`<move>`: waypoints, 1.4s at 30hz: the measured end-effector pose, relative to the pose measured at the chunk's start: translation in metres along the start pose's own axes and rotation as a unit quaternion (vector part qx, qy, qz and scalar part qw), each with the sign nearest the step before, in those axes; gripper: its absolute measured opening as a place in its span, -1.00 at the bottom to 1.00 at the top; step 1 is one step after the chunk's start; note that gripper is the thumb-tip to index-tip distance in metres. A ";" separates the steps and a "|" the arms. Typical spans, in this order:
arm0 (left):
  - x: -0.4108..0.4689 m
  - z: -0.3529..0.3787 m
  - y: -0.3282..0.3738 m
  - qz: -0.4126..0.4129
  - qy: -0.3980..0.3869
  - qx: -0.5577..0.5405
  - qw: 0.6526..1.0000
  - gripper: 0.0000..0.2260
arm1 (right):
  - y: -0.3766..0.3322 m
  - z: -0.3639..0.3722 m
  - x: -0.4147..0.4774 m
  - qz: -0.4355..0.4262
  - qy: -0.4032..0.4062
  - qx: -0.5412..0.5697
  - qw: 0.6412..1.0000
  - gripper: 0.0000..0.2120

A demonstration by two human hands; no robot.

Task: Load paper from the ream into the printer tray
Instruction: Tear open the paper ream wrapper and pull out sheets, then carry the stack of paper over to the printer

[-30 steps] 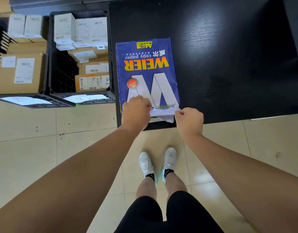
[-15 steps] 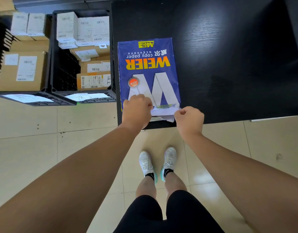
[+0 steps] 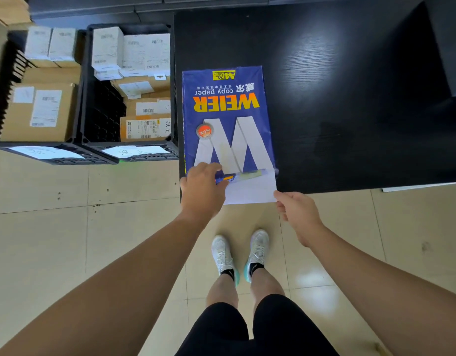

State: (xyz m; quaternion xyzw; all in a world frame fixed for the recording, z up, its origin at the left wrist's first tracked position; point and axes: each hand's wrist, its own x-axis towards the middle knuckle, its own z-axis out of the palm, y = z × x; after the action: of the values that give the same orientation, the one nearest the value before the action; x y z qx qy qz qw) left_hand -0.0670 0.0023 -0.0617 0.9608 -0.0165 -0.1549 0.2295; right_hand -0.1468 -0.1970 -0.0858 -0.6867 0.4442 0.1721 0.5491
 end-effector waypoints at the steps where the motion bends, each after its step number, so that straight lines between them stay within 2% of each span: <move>1: -0.005 0.000 -0.004 -0.034 0.026 -0.019 0.999 -0.69 | -0.004 0.001 0.002 -0.001 -0.013 0.012 1.000 -0.74; 3: -0.015 0.002 -0.016 -0.116 0.071 -0.059 0.989 -0.64 | -0.013 0.005 0.004 -0.014 -0.033 0.005 0.999 -0.84; 5: -0.023 0.006 -0.027 -0.195 0.090 -0.143 0.966 -0.61 | -0.018 0.011 0.008 -0.025 -0.035 -0.003 0.999 -0.85; 8: -0.030 0.010 -0.033 -0.299 0.069 -0.302 0.902 -0.63 | -0.019 0.015 0.008 -0.029 -0.029 -0.012 0.999 -0.91; 11: -0.035 0.014 -0.034 -0.353 0.046 -0.357 0.864 -0.68 | -0.012 0.013 0.002 -0.030 -0.026 -0.033 0.999 -0.90; 14: -0.040 0.017 -0.037 -0.360 0.023 -0.361 0.860 -0.71 | -0.006 0.009 -0.001 -0.010 -0.037 -0.026 0.999 -0.87; 16: -0.039 0.014 -0.041 -0.362 0.015 -0.369 0.856 -0.71 | -0.008 0.009 0.001 0.015 -0.059 0.021 0.998 -0.88; 18: -0.034 0.011 -0.043 -0.360 -0.002 -0.383 0.851 -0.78 | -0.015 0.010 0.004 0.034 -0.084 0.067 0.994 -0.88; 23: -0.032 0.006 -0.042 -0.351 -0.103 -0.393 0.844 -0.91 | -0.018 0.010 0.008 0.021 -0.109 -0.001 0.994 -0.85; 25: -0.031 0.004 -0.040 -0.366 -0.120 -0.397 0.833 -0.95 | -0.014 0.006 0.007 0.034 -0.120 -0.005 0.992 -0.84; 31: -0.021 0.008 -0.042 -0.368 -0.157 -0.418 0.816 -0.77 | -0.013 0.002 0.012 0.061 -0.149 0.051 0.986 -0.81; 34: -0.026 0.014 -0.040 -0.372 -0.167 -0.426 0.807 -0.80 | -0.012 0.003 0.011 0.056 -0.158 0.043 0.985 -0.75; 42: -0.059 0.018 -0.034 -0.361 -0.143 -0.490 0.780 -0.78 | 0.006 0.002 -0.013 0.016 -0.146 0.024 0.989 -0.92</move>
State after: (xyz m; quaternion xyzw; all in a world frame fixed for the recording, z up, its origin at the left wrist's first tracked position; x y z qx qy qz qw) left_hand -0.1297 0.0308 -0.0748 0.6209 0.3769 -0.3496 0.5918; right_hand -0.1584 -0.1903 -0.0809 -0.6336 0.3742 0.2689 0.6215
